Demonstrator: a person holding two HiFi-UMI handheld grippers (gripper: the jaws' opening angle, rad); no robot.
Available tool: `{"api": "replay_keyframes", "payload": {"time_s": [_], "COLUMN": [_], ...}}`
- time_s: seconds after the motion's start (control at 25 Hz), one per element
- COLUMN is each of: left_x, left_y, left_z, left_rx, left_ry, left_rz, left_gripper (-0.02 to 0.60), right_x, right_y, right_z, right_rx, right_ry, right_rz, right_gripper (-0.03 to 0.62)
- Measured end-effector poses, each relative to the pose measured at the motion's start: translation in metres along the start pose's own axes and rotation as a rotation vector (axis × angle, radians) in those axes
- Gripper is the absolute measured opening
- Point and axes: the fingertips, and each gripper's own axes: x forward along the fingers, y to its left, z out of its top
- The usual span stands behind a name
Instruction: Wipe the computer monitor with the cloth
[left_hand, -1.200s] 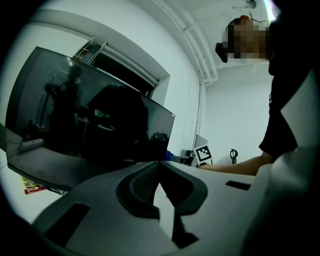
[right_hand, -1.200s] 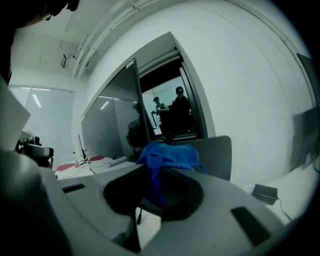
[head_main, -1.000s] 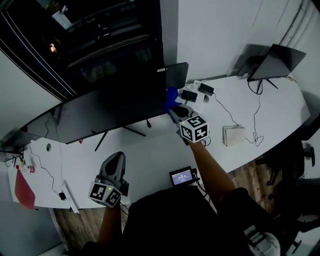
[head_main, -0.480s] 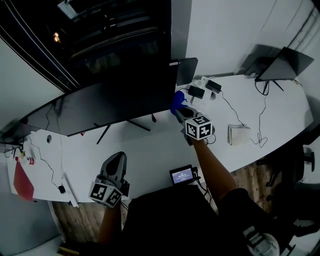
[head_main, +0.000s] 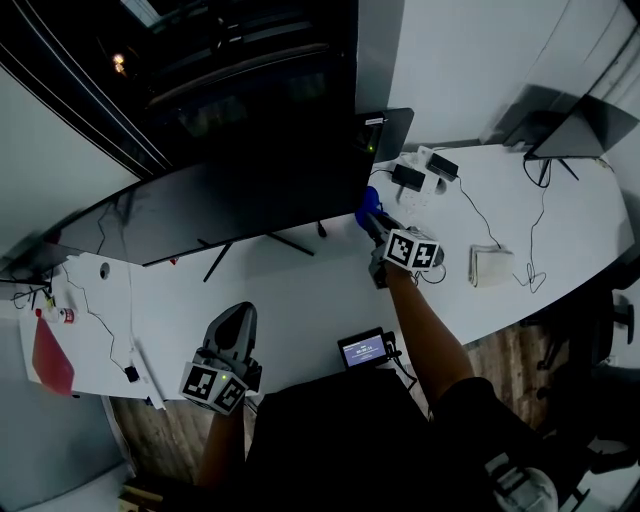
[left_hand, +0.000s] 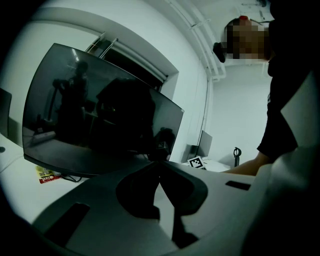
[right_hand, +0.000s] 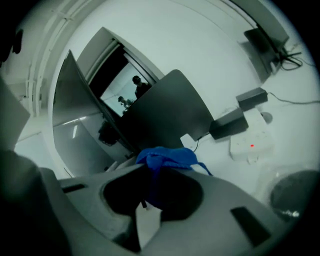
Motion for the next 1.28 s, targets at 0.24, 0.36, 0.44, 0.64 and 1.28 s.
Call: {"api": "replay_keyframes", "payload": {"time_s": [0.24,0.36,0.44,0.64,1.28], "left_x": [-0.007,-0.014,-0.016,-0.021,-0.077], "left_y": [0.012,0.019,0.022,0.028,0.092], "left_z": [0.004,0.001,-0.001,-0.005,0.008], "left_rx": [-0.010,-0.015,-0.024,-0.032,-0.064], "left_ry": [-0.003,0.004,0.005,0.012,-0.048], "left_rz": [0.005,0.005,0.001,-0.021,0.034], "left_gripper": [-0.006,-0.006,-0.006,-0.006,-0.006], "right_x": [0.006,0.007,0.008,0.017,0.045], "right_y": [-0.002,-0.002,-0.002,0.016,0.065], "right_z": [-0.011,-0.015,-0.017,-0.033,-0.062], "right_rx": [0.103,0.299,0.519,0.794,0.736], "right_ry": [-0.026,-0.054,-0.108,-0.166,-0.162], "right_rz": [-0.014,0.023,0.071,0.151,0.092], "right_gripper": [0.061,0.061,0.061,0.061,0.061]}}
